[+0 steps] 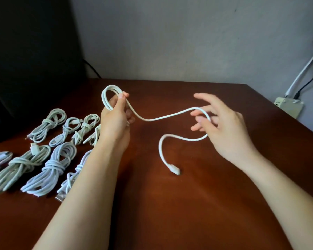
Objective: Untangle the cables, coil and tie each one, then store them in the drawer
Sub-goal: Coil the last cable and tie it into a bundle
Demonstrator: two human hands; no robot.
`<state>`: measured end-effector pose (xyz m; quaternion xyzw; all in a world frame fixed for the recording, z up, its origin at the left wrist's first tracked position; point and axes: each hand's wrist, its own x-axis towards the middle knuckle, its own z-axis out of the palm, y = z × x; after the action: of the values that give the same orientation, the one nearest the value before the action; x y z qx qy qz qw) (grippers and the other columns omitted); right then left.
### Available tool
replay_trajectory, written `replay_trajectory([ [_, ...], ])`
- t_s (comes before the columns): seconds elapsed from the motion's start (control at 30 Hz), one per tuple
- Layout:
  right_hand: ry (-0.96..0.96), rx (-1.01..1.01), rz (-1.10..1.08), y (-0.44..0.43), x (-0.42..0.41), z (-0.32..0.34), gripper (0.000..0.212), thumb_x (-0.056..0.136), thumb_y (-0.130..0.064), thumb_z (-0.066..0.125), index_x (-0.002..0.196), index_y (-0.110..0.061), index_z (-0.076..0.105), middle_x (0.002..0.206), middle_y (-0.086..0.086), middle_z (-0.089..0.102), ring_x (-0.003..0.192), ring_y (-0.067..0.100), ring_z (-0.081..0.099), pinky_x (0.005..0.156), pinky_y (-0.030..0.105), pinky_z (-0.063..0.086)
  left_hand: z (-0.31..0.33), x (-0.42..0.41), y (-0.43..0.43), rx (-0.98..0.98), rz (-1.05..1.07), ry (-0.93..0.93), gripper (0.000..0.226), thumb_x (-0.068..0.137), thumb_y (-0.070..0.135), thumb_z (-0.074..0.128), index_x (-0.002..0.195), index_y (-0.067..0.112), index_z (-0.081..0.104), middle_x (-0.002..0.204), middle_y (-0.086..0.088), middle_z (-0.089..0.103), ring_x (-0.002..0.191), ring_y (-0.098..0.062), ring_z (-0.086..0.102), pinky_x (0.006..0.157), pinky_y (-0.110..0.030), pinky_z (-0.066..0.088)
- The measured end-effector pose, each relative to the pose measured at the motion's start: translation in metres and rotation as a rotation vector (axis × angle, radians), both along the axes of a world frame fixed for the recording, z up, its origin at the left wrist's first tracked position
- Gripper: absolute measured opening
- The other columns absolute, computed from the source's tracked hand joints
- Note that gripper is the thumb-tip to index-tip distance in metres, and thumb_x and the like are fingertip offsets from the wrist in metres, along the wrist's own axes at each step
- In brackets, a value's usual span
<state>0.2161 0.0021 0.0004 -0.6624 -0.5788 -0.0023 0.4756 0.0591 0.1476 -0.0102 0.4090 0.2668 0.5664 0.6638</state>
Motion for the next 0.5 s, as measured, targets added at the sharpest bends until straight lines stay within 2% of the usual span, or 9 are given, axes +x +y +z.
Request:
replay_trajectory([
  [0.13, -0.036, 0.136, -0.023, -0.0032, 0.0011, -0.0003, 0.019, 0.096, -0.008, 0.054, 0.108, -0.017, 0.065, 0.089, -0.008, 0.069, 0.042, 0.007, 0.060, 0.044, 0.017, 0.048, 0.0021, -0.0027, 0.0026, -0.120, -0.042, -0.147, 0.027, 0.102, 0.013, 0.040, 0.079, 0.019, 0.053, 0.048, 0.011, 0.036, 0.041, -0.002, 0.029, 0.043, -0.016, 0.021],
  [0.2, -0.177, 0.171, -0.052, -0.0040, 0.0027, -0.0013, 0.017, 0.095, -0.008, 0.056, 0.105, -0.012, 0.069, 0.085, -0.007, 0.070, 0.039, 0.008, 0.057, 0.045, 0.014, 0.044, 0.0021, -0.0031, 0.0019, -0.131, -0.065, -0.171, 0.027, 0.102, 0.014, 0.040, 0.079, 0.019, 0.053, 0.051, 0.009, 0.035, 0.041, -0.002, 0.028, 0.043, -0.016, 0.022],
  [0.27, -0.288, 0.189, -0.031, -0.0048, 0.0025, -0.0015, 0.017, 0.094, -0.013, 0.057, 0.104, -0.011, 0.070, 0.085, -0.003, 0.072, 0.047, -0.001, 0.057, 0.047, 0.008, 0.040, 0.0020, -0.0036, 0.0021, -0.110, -0.061, -0.145, 0.027, 0.102, 0.014, 0.039, 0.079, 0.019, 0.052, 0.055, 0.007, 0.031, 0.042, -0.003, 0.027, 0.043, -0.016, 0.023],
  [0.33, -0.379, 0.214, 0.030, -0.0056, 0.0007, -0.0004, 0.021, 0.094, -0.018, 0.056, 0.104, -0.007, 0.071, 0.086, 0.001, 0.073, 0.059, -0.016, 0.052, 0.057, -0.001, 0.036, 0.0005, -0.0037, 0.0033, -0.046, -0.009, -0.025, 0.028, 0.103, 0.015, 0.038, 0.079, 0.021, 0.051, 0.059, 0.005, 0.027, 0.044, -0.003, 0.027, 0.045, -0.017, 0.022],
  [0.37, -0.427, 0.229, 0.058, -0.0057, -0.0007, -0.0001, 0.022, 0.093, -0.018, 0.055, 0.104, -0.006, 0.071, 0.086, 0.002, 0.073, 0.065, -0.018, 0.050, 0.064, -0.003, 0.035, -0.0009, -0.0033, 0.0038, 0.003, 0.030, 0.074, 0.028, 0.103, 0.016, 0.038, 0.079, 0.022, 0.052, 0.060, 0.005, 0.027, 0.045, -0.003, 0.027, 0.046, -0.018, 0.023],
  [0.43, -0.517, 0.280, 0.097, -0.0055, -0.0027, -0.0001, 0.021, 0.092, -0.014, 0.057, 0.103, -0.003, 0.071, 0.088, 0.004, 0.074, 0.075, -0.008, 0.055, 0.071, 0.000, 0.041, -0.0037, -0.0023, 0.0038, 0.087, 0.085, 0.246, 0.028, 0.102, 0.017, 0.040, 0.079, 0.025, 0.054, 0.060, 0.007, 0.031, 0.050, -0.005, 0.030, 0.049, -0.021, 0.025],
  [0.5, -0.616, 0.355, 0.093, -0.0052, -0.0040, -0.0017, 0.018, 0.092, -0.011, 0.060, 0.102, -0.002, 0.072, 0.091, 0.007, 0.074, 0.077, 0.006, 0.067, 0.070, 0.015, 0.051, -0.0041, -0.0011, 0.0017, 0.124, 0.066, 0.322, 0.027, 0.101, 0.018, 0.042, 0.079, 0.026, 0.056, 0.062, 0.007, 0.037, 0.056, -0.007, 0.033, 0.053, -0.023, 0.027],
])
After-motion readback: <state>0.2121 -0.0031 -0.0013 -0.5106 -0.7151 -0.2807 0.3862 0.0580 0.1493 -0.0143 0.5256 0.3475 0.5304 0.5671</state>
